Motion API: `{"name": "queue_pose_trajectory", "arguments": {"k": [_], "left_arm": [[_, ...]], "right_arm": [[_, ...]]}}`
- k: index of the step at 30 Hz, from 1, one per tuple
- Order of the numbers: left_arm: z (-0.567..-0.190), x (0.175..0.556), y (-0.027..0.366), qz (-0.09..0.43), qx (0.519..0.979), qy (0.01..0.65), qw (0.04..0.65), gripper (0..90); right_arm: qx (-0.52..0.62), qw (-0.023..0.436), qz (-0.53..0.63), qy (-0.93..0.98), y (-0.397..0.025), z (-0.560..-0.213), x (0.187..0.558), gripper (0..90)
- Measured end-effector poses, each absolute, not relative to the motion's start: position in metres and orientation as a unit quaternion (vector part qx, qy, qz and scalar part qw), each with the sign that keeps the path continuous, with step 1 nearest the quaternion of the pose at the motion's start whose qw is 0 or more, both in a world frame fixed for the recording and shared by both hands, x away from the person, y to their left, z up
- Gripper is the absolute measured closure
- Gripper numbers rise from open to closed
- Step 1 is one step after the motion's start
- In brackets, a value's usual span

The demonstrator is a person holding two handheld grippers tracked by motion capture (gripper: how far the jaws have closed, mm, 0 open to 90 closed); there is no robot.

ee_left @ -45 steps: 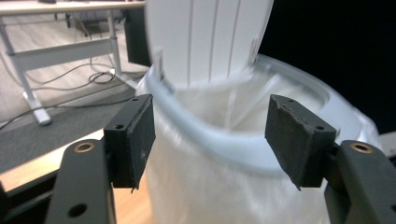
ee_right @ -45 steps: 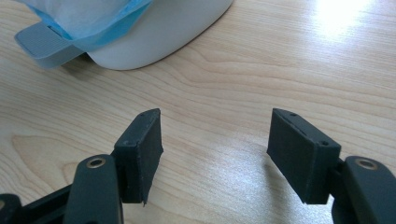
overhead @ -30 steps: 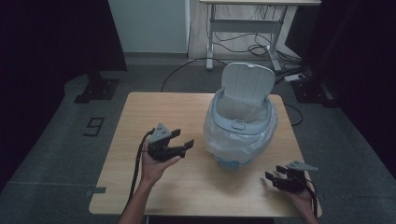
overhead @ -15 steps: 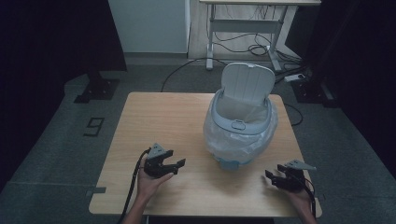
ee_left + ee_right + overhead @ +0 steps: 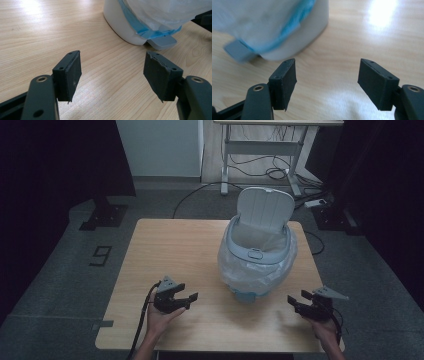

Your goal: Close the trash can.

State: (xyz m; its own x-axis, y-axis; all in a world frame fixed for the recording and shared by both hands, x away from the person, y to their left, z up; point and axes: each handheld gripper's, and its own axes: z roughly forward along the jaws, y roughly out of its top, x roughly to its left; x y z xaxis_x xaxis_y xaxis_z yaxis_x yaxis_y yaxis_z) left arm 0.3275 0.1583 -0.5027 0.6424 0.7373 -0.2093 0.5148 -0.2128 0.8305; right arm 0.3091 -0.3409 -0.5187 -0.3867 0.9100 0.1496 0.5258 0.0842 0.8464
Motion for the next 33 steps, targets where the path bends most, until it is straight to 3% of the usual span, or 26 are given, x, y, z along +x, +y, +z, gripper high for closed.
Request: {"name": "queue_pose_trajectory", "arguments": {"k": [23,33], "left_arm": [[-0.507,0.325,0.162,0.111,0.765,0.421,0.475,31.2],[-0.505,0.325,0.164,0.099,0.764,0.419,0.480,31.3]], "right_arm": [[0.464,0.226,0.524,0.678,-0.343,-0.410,0.337,30.6],[0.447,0.234,0.533,0.679,-0.336,-0.379,0.346,30.6]]}}
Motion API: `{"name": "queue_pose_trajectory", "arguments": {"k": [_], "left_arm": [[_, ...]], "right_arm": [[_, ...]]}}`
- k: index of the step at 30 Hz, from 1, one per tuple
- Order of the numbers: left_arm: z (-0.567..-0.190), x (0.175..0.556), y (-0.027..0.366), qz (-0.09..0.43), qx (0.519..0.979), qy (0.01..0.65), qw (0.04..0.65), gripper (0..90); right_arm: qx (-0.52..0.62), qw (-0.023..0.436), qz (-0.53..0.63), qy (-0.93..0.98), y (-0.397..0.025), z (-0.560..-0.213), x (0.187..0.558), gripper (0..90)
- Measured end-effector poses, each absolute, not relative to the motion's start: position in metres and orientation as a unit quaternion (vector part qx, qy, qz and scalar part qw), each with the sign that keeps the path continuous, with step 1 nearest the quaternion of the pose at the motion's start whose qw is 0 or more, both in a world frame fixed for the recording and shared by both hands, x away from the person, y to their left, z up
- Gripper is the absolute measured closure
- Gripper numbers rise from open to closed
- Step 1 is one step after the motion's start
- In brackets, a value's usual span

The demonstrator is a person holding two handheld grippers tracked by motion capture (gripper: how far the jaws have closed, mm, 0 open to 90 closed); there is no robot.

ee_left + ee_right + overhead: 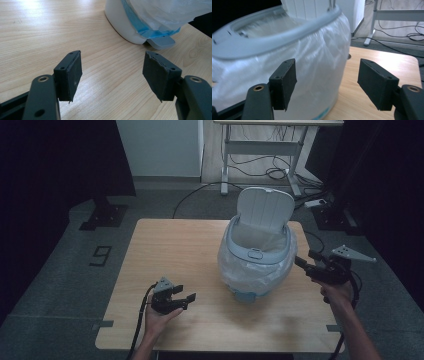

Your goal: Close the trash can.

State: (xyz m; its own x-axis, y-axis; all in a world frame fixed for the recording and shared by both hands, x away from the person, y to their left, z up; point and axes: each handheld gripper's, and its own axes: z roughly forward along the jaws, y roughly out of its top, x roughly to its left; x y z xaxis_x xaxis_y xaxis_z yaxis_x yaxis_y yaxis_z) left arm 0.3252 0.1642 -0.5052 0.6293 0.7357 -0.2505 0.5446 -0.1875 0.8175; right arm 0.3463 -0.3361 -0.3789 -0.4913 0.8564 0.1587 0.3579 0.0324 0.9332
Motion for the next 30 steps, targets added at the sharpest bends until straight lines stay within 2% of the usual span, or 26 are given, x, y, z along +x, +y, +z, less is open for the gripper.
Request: {"name": "queue_pose_trajectory", "arguments": {"k": [13,30], "left_arm": [[-0.504,0.323,0.163,0.085,0.773,0.407,0.479,31.2],[-0.505,0.324,0.167,0.074,0.770,0.411,0.483,31.3]], "right_arm": [[0.433,0.237,0.543,0.679,-0.324,-0.336,0.372,29.5],[0.433,0.230,0.540,0.684,-0.312,-0.326,0.412,28.3]]}}
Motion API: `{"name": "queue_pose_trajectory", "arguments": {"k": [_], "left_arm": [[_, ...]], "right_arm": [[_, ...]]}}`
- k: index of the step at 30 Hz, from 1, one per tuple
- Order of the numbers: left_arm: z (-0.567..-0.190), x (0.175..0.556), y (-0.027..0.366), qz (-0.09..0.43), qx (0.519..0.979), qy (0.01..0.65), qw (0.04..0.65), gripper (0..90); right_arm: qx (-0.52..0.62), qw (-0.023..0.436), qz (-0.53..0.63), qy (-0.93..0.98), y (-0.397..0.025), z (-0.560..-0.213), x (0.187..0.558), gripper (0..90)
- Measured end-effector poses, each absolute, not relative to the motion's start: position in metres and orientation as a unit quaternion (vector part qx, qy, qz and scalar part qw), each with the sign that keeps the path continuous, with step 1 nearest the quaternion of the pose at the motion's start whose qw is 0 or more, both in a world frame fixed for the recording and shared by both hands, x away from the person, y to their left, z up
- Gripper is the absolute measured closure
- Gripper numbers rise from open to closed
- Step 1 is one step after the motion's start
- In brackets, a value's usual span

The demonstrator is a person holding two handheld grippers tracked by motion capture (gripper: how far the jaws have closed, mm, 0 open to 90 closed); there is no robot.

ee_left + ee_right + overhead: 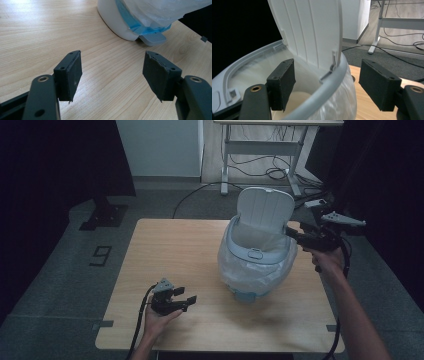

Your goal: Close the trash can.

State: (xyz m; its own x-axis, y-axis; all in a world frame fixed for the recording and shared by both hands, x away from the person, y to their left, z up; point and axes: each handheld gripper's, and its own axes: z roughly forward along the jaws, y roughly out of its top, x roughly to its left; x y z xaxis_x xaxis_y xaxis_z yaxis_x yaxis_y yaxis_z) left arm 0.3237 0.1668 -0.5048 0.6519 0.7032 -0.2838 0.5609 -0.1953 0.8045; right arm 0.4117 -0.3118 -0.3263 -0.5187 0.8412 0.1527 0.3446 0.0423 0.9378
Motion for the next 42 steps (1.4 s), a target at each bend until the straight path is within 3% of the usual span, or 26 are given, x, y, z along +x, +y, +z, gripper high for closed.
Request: {"name": "queue_pose_trajectory", "arguments": {"k": [11,24,28,35,42], "left_arm": [[-0.502,0.324,0.176,0.068,0.758,0.418,0.496,31.3],[-0.505,0.325,0.174,0.055,0.758,0.422,0.494,31.1],[-0.505,0.324,0.173,0.052,0.759,0.422,0.493,31.0],[-0.505,0.324,0.172,0.044,0.757,0.420,0.499,30.9],[-0.506,0.323,0.167,0.037,0.761,0.417,0.495,30.3]], "right_arm": [[0.426,0.234,0.532,0.694,-0.301,-0.319,0.443,25.1],[0.386,0.218,0.563,0.697,-0.283,-0.294,0.455,24.6],[0.384,0.210,0.561,0.702,-0.278,-0.290,0.453,22.3],[0.353,0.157,0.564,0.730,-0.276,-0.296,0.426,14.2],[0.330,0.121,0.557,0.753,-0.264,-0.310,0.402,12.8]]}}
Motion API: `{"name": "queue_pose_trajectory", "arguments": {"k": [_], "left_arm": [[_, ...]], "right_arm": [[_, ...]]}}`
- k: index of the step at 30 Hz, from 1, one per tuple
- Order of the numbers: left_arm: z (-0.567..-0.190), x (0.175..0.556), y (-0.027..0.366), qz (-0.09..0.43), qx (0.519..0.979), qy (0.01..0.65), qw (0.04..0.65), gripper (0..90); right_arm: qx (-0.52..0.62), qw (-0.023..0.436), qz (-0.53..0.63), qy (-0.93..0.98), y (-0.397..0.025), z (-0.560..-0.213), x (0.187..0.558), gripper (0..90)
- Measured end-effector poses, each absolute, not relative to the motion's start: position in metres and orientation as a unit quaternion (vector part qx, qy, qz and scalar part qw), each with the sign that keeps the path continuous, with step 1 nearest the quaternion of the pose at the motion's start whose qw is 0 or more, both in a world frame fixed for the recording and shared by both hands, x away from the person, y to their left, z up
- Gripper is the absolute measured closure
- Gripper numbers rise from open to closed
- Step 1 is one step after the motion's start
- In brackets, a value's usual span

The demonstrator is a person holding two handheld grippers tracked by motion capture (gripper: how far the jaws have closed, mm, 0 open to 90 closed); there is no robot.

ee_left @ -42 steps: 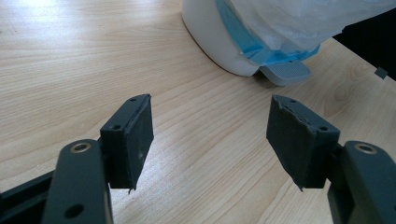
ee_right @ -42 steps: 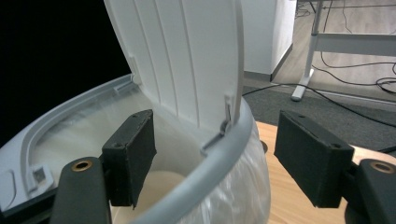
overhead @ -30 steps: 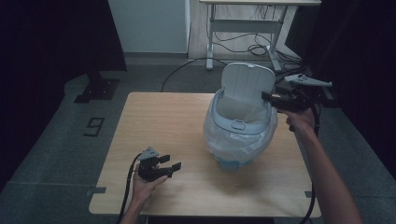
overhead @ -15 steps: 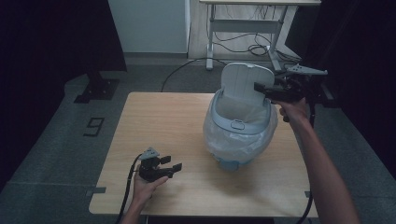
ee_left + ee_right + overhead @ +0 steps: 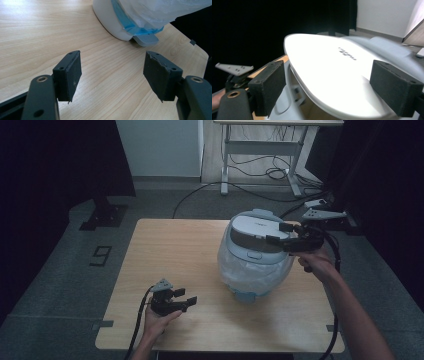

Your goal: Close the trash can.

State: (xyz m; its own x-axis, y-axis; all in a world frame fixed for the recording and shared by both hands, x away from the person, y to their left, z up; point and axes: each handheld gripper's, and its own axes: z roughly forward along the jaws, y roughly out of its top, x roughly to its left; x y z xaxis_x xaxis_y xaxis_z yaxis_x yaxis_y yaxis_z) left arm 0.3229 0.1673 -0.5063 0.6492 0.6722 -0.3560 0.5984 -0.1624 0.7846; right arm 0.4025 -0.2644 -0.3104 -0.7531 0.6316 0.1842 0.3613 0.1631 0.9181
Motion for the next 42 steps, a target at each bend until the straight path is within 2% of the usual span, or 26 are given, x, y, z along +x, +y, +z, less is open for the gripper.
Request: {"name": "queue_pose_trajectory", "arguments": {"k": [14,15,16,17,42], "left_arm": [[-0.509,0.324,0.168,0.032,0.761,0.425,0.489,30.3],[-0.510,0.325,0.168,0.031,0.761,0.426,0.488,30.3],[-0.510,0.325,0.168,0.029,0.761,0.427,0.487,30.3],[-0.510,0.325,0.167,0.027,0.761,0.427,0.487,30.3],[-0.512,0.325,0.162,0.020,0.768,0.428,0.476,30.2]], "right_arm": [[0.352,0.146,0.534,0.755,-0.247,-0.325,0.404,15.0],[0.354,0.160,0.518,0.762,-0.244,-0.326,0.404,15.7],[0.352,0.204,0.493,0.769,-0.238,-0.327,0.402,15.8],[0.356,0.217,0.485,0.768,-0.236,-0.326,0.400,16.3],[0.399,0.248,0.455,0.757,-0.224,-0.327,0.392,15.7]]}}
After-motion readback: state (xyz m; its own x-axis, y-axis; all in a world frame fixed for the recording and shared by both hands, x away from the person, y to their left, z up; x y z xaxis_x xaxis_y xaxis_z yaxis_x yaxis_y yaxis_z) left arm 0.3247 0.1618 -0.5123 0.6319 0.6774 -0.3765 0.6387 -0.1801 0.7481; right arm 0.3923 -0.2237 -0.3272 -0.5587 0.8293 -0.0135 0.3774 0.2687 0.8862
